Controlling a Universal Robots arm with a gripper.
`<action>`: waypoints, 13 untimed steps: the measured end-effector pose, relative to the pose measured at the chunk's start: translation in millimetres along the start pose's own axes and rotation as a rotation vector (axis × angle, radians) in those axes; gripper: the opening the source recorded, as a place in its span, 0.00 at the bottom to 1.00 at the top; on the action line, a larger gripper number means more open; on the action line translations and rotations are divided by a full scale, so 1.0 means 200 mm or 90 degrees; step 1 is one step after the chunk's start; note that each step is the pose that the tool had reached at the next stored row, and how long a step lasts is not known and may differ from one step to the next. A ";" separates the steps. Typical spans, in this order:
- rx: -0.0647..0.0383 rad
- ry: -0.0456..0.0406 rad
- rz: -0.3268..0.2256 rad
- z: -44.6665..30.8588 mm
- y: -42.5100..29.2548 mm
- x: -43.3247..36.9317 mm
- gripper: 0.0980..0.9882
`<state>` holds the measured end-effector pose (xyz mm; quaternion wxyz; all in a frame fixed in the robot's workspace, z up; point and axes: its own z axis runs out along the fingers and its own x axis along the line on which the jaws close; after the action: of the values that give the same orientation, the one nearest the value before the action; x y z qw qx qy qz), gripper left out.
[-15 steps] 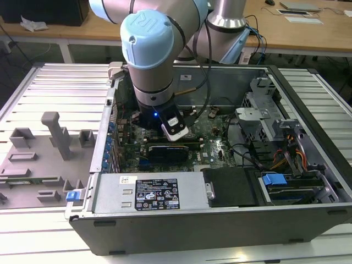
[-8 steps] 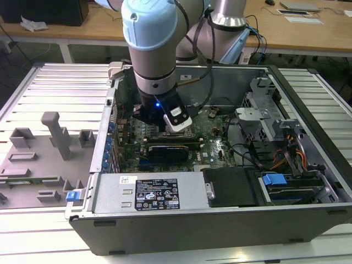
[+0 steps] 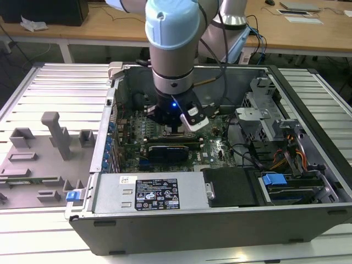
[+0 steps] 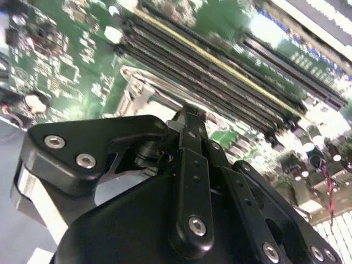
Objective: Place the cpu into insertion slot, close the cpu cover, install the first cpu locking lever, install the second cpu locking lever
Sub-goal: 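Install the second cpu locking lever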
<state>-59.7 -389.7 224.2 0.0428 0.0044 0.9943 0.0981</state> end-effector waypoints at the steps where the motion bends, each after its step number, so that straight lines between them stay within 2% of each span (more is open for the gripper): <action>1: 0.005 0.0001 0.000 0.003 0.012 -0.003 0.01; 2: 0.009 0.0001 -0.001 0.007 0.032 -0.003 0.01; 7: 0.017 0.0002 -0.001 0.025 0.122 -0.002 0.01; 9: 0.035 0.0000 -0.003 0.033 0.164 -0.001 0.01; 10: 0.038 0.0001 -0.003 0.037 0.182 -0.001 0.01; 13: 0.040 -0.0006 0.001 0.040 0.198 -0.002 0.01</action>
<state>-58.6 -349.4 224.2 0.0430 0.0063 0.9968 0.0669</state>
